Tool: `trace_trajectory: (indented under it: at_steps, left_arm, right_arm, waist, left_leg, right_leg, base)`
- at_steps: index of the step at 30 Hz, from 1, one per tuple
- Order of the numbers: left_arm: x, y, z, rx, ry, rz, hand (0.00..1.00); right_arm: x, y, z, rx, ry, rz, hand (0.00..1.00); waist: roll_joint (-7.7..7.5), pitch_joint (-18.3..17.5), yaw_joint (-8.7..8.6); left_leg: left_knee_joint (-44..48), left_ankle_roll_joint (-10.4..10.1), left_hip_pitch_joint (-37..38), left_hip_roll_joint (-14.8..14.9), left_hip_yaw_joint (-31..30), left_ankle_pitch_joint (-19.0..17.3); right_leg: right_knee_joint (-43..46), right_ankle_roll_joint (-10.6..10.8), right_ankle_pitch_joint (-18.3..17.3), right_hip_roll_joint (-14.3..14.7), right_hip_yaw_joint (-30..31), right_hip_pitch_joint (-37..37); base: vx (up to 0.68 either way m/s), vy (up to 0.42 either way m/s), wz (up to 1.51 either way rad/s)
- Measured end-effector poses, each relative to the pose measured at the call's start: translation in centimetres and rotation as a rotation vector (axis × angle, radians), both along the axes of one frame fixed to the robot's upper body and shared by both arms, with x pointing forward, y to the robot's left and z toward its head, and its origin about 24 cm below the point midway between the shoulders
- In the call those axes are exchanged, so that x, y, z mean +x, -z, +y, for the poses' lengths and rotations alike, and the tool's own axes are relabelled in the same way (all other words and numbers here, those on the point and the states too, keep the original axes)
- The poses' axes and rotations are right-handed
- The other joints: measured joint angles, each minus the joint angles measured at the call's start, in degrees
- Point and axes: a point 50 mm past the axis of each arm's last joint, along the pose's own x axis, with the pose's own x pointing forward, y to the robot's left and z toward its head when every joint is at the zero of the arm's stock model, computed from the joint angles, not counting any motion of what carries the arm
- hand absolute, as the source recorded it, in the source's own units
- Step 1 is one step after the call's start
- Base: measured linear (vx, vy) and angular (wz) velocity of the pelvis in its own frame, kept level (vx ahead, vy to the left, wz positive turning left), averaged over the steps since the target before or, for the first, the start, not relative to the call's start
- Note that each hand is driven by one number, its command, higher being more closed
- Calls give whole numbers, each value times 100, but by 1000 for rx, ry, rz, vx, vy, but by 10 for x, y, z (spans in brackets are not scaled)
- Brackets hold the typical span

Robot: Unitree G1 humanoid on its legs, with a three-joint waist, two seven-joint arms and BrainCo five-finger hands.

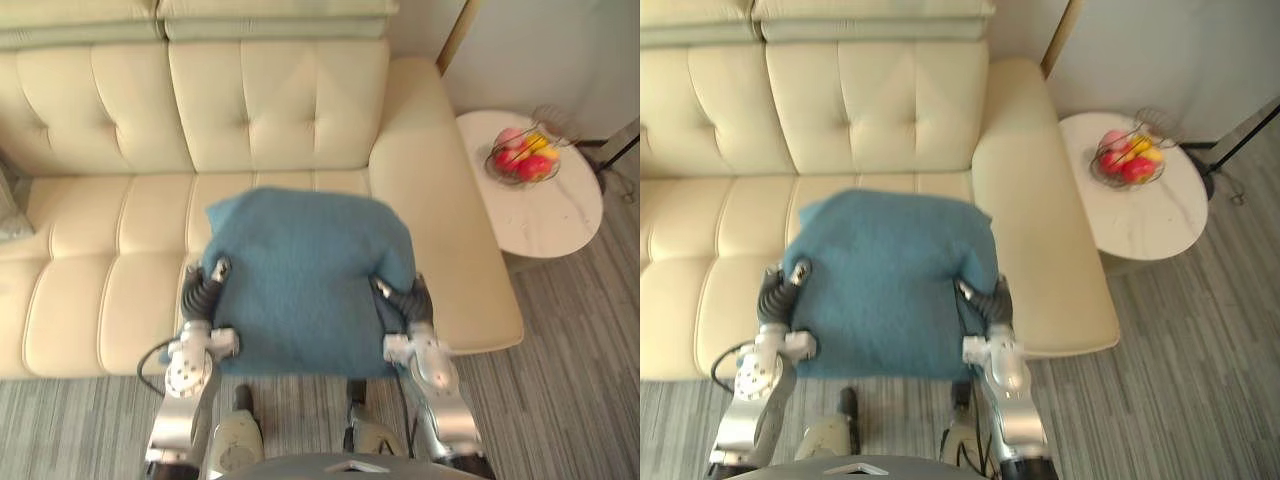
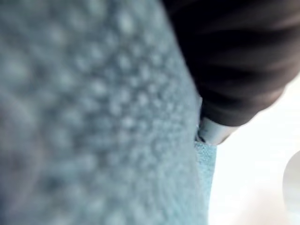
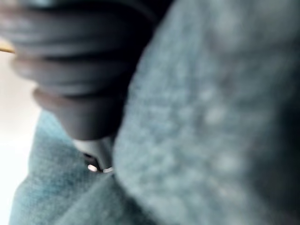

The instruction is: Pick up cushions and gather them together orderly.

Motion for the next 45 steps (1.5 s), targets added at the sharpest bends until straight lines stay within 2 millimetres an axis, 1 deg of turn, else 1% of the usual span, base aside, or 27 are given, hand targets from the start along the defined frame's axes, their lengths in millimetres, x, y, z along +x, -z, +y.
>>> trace_trajectory:
  at_steps: [1, 2, 3, 4, 5, 7, 9, 10, 13, 15, 16, 17, 21, 23, 26, 32, 34, 35, 36, 37, 38, 39, 40, 41, 42, 43, 45]
  left_arm:
    - [16, -20, -2, 24, -29, -84, 100]
    - [21, -26, -2, 32, -36, -108, 100]
    - [31, -39, -2, 43, -64, -157, 100]
    - [49, -64, -4, 55, -103, -243, 100]
    - [56, -74, -5, 62, -110, -273, 100]
    - [77, -116, -5, 90, -150, -396, 100]
    - [91, -161, -8, 122, -174, -518, 100]
    - [99, -197, -11, 144, -184, -607, 100]
    - [96, -272, -17, 147, -240, -806, 100]
    - [90, -308, -24, 123, -250, -889, 100]
    - [88, -321, -26, 110, -251, -915, 100]
    - [87, -332, -29, 105, -250, -931, 0]
    - [82, -361, -31, 55, -261, -966, 0]
    - [83, -369, -32, 36, -259, -961, 0]
    - [91, -367, -26, 8, -262, -912, 0]
    - [112, -353, -22, 57, -208, -802, 0]
    - [115, -349, -20, 73, -188, -791, 0]
    - [118, -342, -14, 72, -191, -771, 0]
    - [121, -334, -8, 56, -197, -754, 0]
    - [129, -308, 9, 16, -233, -696, 0]
    - [133, -293, 17, 4, -250, -658, 0]
    - [135, -277, 25, -26, -262, -620, 0]
    - [140, -252, 31, -53, -262, -554, 0]
    - [142, -242, 32, -64, -255, -524, 0]
    - [146, -221, 31, -91, -238, -462, 0]
    - [149, -195, 32, -108, -237, -385, 0]
    - [148, -175, 36, -98, -244, -332, 0]
  right_arm:
    - [17, -22, 5, -9, 23, -89, 100]
    - [23, -29, 7, -7, 28, -117, 100]
    - [34, -45, 11, -18, 51, -177, 100]
    - [49, -74, 16, -33, 102, -282, 100]
    - [55, -85, 18, -38, 116, -319, 100]
    - [70, -128, 24, -43, 178, -460, 100]
    - [79, -170, 26, -33, 250, -592, 100]
    - [83, -202, 24, -21, 300, -684, 100]
    - [79, -270, 24, 40, 393, -875, 100]
    - [77, -301, 22, 79, 428, -930, 100]
    - [73, -312, 22, 94, 445, -957, 0]
    - [70, -322, 21, 102, 460, -983, 0]
    - [64, -357, 15, 119, 516, -1036, 0]
    - [64, -371, 11, 137, 512, -1036, 0]
    - [69, -377, 6, 170, 476, -996, 0]
    - [102, -355, 2, 169, 403, -793, 0]
    - [108, -347, -2, 150, 394, -762, 0]
    - [108, -346, -3, 150, 383, -758, 0]
    - [108, -343, -4, 146, 377, -757, 0]
    - [110, -335, -5, 121, 365, -749, 0]
    - [109, -328, -7, 121, 355, -749, 0]
    - [106, -322, -13, 123, 354, -767, 0]
    - [107, -311, -26, 140, 381, -745, 0]
    - [108, -306, -30, 148, 390, -734, 0]
    - [110, -297, -34, 161, 393, -706, 0]
    - [113, -283, -37, 154, 393, -671, 0]
    - [116, -265, -38, 124, 376, -629, 0]
  waist:
    - [-2, 139, 54]
    - [-3, 153, 71]
    - [5, 181, 97]
    - [38, 345, 159]
    - [48, 385, 182]
    - [60, 494, 225]
    - [68, 760, 255]
    - [64, 874, 245]
    - [70, 1052, 212]
    - [61, 1079, 187]
    - [61, 1079, 166]
    - [61, 1079, 164]
    - [63, 1078, 126]
    - [63, 1078, 116]
    - [63, 1078, 127]
    - [63, 1078, 112]
    - [60, 1079, 111]
    - [45, 1088, 81]
    - [34, 1090, 79]
    - [71, 1076, 130]
    - [75, 1078, 201]
    - [79, 1076, 20]
    - [76, 1078, -56]
    - [76, 1079, -60]
    - [74, 1080, -52]
    - [67, 1091, 24]
    - [65, 1092, 51]
  left_leg:
    - [57, 3, -269, -4, -42, 51]
    - [79, 3, -383, -6, -46, 73]
    - [95, 1, -600, -12, -69, 123]
    - [114, -1, -844, -21, -142, 210]
    - [116, -6, -949, -22, -168, 243]
    - [113, -23, -1351, -23, -227, 390]
    - [-18, -27, -1532, -59, -303, 576]
    - [-193, -27, -1711, -100, -364, 740]
    - [-500, -37, -2134, -156, -435, 1062]
    - [-566, -46, -2379, -150, -450, 1132]
    - [-567, -48, -2491, -146, -465, 1134]
    - [-572, -50, -2591, -146, -466, 1136]
    - [-630, -65, -2968, -138, -498, 1204]
    - [-697, -83, -3159, -119, -518, 1271]
    - [-738, -101, -3350, -97, -528, 1292]
    - [-677, -100, -3579, -95, -503, 1294]
    - [-257, -99, -3795, -120, -468, 1293]
    - [677, -104, -4289, -139, -412, 1270]
    - [1039, -211, -4637, -117, -363, 955]
    - [-433, 33, -4277, -117, -306, 1735]
    - [-774, 204, -4085, -53, -156, 2194]
    - [-1083, 289, -3937, -144, -168, 2243]
    - [-1179, 294, -3894, -173, -186, 2246]
    - [-1181, 294, -3871, -185, -186, 2246]
    - [-1190, 294, -3795, -207, -175, 2246]
    - [-1200, 293, -3589, -208, -132, 2245]
    - [-1208, 291, -3310, -189, -94, 2243]
  right_leg:
    - [11, -15, 43, -6, -30, -214]
    - [29, -14, 58, -8, -45, -318]
    - [67, -14, 69, -18, -102, -529]
    - [138, -8, 81, -25, -149, -759]
    - [176, -8, 82, -25, -160, -862]
    - [288, -12, 119, -25, -188, -1289]
    - [236, -18, 218, -47, -216, -1457]
    - [121, -28, 337, -70, -286, -1622]
    - [-8, -77, 541, -94, -299, -2092]
    - [-7, -89, 585, -89, -303, -2356]
    - [-7, -88, 592, -86, -309, -2455]
    - [-7, -88, 597, -86, -307, -2556]
    - [-8, -87, 632, -84, -336, -2922]
    - [-8, -87, 633, -72, -425, -3093]
    - [-8, -87, 633, -60, -462, -3277]
    - [-7, -87, 633, -85, -579, -3404]
    - [-6, -87, 633, -129, -586, -3373]
    - [-3, -88, 634, -225, -557, -3336]
    - [2, -87, 634, -228, -530, -3299]
    - [48, -28, 584, -68, -472, -3254]
    - [101, 99, 452, 54, -410, -3218]
    - [199, 129, 268, -27, -478, -3190]
    - [291, 150, 219, -51, -470, -3202]
    - [349, 159, 171, -69, -465, -3201]
    - [462, 171, 75, -100, -462, -3185]
    - [720, 147, -75, -126, -438, -3141]
    - [940, 127, -220, -127, -436, -2988]
  base:
    - [-120, 0, 15]
    - [-129, -7, 15]
    - [-136, -18, 17]
    - [-137, -25, 18]
    - [-153, -35, 19]
    - [-155, -39, 14]
    - [-106, -28, 22]
    - [-89, -8, 32]
    - [-77, 16, 17]
    - [-77, 19, 5]
    - [-59, 19, 5]
    - [-56, 23, 2]
    - [-29, 18, 5]
    - [-18, 0, 13]
    - [-14, -1, 7]
    - [-1, 13, 7]
    - [4, 22, 23]
    - [2, 33, 28]
    - [-37, 21, -21]
    - [-73, 3, -85]
    - [-62, 13, -64]
    - [17, 57, -11]
    - [70, 73, 40]
    - [92, 68, 20]
    - [69, 36, 7]
    - [61, 23, 0]
    - [45, -13, -6]
